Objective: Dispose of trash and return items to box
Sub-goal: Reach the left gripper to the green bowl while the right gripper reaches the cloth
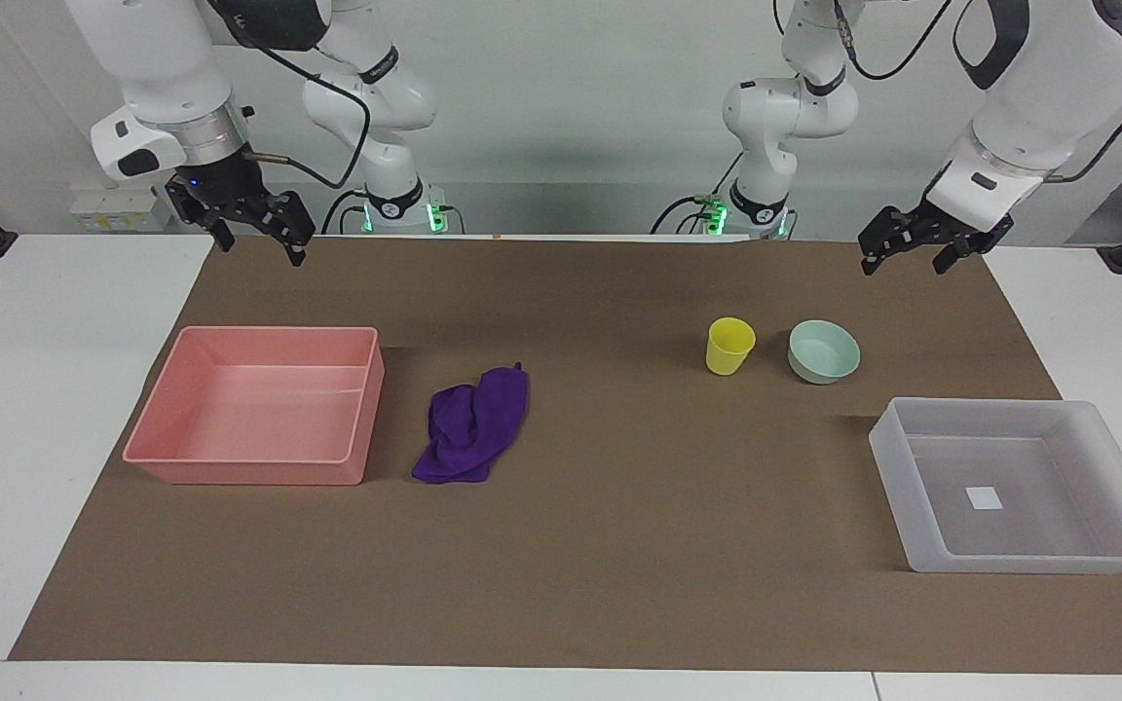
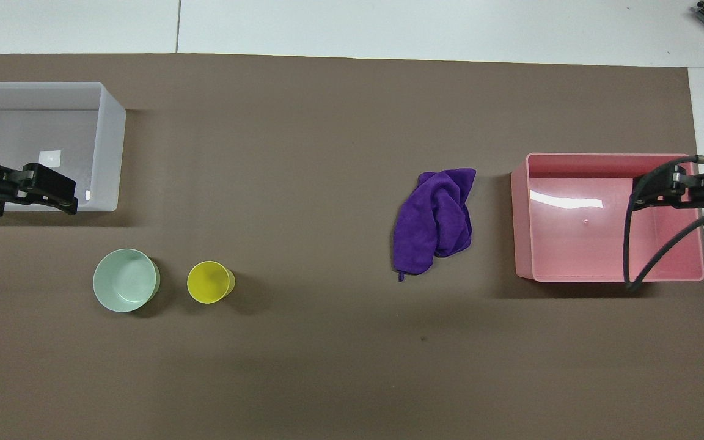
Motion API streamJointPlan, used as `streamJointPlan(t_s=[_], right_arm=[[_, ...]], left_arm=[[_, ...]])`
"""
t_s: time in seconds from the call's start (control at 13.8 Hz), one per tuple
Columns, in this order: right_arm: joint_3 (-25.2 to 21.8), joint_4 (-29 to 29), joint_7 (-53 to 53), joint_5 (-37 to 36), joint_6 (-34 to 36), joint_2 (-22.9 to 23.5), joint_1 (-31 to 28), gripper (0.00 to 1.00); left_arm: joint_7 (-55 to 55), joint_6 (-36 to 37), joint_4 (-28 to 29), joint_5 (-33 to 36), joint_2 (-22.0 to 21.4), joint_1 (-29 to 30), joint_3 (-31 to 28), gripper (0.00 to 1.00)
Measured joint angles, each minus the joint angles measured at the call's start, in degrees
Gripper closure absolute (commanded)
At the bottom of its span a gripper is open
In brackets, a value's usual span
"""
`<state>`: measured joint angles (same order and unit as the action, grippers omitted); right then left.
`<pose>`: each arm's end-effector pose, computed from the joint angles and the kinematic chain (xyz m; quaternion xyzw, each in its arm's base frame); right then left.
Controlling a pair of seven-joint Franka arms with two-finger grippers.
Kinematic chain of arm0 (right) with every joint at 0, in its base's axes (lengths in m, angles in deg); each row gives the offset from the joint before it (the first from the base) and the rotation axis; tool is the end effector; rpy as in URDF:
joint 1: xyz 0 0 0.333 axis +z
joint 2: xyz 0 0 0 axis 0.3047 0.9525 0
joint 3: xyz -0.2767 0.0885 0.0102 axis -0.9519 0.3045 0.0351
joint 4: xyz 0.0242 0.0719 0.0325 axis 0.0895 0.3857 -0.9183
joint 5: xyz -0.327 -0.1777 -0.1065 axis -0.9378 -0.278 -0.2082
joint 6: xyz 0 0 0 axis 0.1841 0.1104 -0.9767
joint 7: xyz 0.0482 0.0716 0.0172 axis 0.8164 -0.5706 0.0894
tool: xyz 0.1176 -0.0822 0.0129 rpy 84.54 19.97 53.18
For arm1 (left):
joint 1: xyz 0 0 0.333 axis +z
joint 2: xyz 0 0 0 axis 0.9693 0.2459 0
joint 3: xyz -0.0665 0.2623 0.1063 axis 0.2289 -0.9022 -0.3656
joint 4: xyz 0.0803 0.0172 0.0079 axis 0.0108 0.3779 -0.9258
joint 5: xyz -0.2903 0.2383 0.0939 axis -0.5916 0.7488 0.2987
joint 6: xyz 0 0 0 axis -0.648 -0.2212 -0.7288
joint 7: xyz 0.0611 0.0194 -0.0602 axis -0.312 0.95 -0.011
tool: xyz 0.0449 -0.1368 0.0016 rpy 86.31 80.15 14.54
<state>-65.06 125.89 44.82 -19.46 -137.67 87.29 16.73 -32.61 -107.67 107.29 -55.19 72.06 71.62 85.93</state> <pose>0.5377 0.0003 0.5708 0.9933 -0.1122 -0.0147 0.0230 0.5417 -0.0590 0.5621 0.9980 -0.0153 -0.0605 0.0036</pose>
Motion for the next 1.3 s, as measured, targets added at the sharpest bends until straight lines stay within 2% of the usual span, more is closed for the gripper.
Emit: streamJointPlan(t_s=[0.51, 0.87, 1.01, 1.3], right_arm=[[0.0, 0.0, 0.0, 0.0, 0.0, 0.0, 0.0, 0.00], [0.0, 0.1, 0.0, 0.0, -0.3, 0.0, 0.0, 0.00], [-0.2, 0.2, 0.0, 0.0, -1.0, 0.0, -0.2, 0.00], [-0.6, 0.9, 0.0, 0.0, -4.4, 0.0, -0.5, 0.00]], left_arm=[[0.0, 0.2, -0.2, 0.0, -0.1, 0.1, -0.2, 0.00], [0.0, 4.4, 2.0, 0.0, -0.6, 0.0, 0.0, 0.00], [0.0, 2.0, 7.1, 0.0, -1.2, 0.3, -0.2, 0.00], [-0.9, -14.8, 27.9, 0.0, -7.9, 2.0, -0.4, 0.00]])
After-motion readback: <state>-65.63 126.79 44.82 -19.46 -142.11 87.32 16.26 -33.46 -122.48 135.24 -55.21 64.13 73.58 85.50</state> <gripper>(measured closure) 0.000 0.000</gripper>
